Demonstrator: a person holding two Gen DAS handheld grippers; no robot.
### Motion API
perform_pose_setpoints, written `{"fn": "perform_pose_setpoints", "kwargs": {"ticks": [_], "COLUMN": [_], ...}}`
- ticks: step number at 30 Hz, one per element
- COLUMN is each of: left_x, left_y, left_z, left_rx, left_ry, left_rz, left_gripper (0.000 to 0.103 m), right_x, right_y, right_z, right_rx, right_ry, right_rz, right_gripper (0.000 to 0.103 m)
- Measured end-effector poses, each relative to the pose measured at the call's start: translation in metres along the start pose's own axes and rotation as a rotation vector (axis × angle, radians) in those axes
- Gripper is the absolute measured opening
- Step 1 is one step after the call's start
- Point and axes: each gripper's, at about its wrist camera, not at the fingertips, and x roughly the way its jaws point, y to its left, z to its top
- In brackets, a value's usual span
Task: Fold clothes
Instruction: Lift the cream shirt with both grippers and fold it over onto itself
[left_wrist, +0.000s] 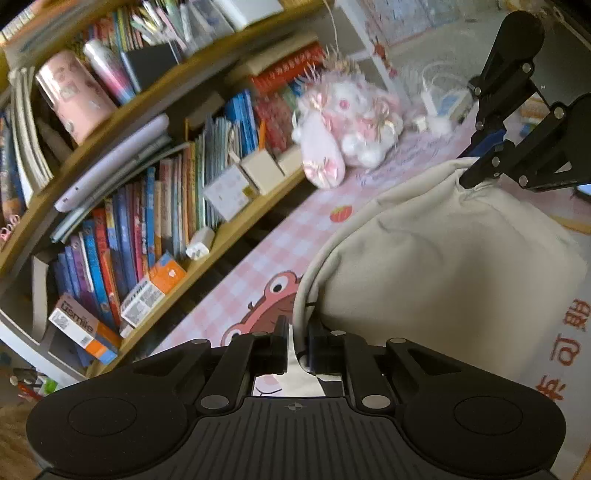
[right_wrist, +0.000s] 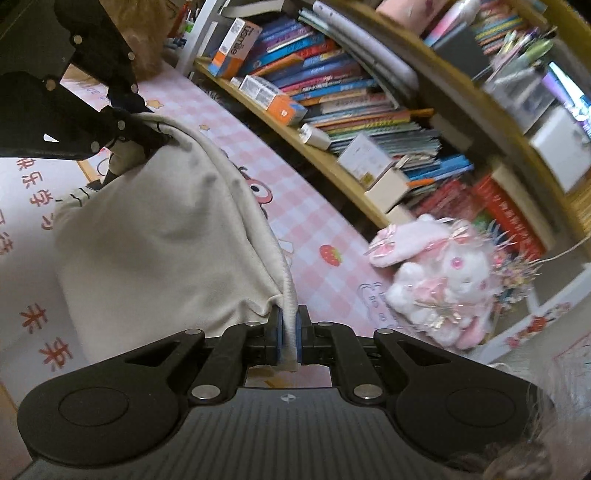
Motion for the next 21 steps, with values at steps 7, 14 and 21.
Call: {"fn": "perform_pose_setpoints", "kwargs": {"ticks": [7,14,21], "left_x": [0.012,0.01,-0.023], "left_y": [0.006,0.013,0.043], "left_z": [0.002,0.003,0.005], "left_rx": [0.065,0.096,-0.11], "left_ry": [0.036,0.044,-0.137], "left_rz": [0.081,0.078,-0.142], "left_gripper": [0.073,0.085,0.085], "right_x": [0.044,0.065,0.075], "right_y": [-0.013,-0.019,-0.028], "right_z": [-0.009,-0.01,-0.006], "right_rx": [0.039,0.058,0.062], "right_ry": [0.041,0.037,0.056], "right_rz": [0.094,0.155,0.17], "right_gripper": [0.009,0.012,0.018]}}
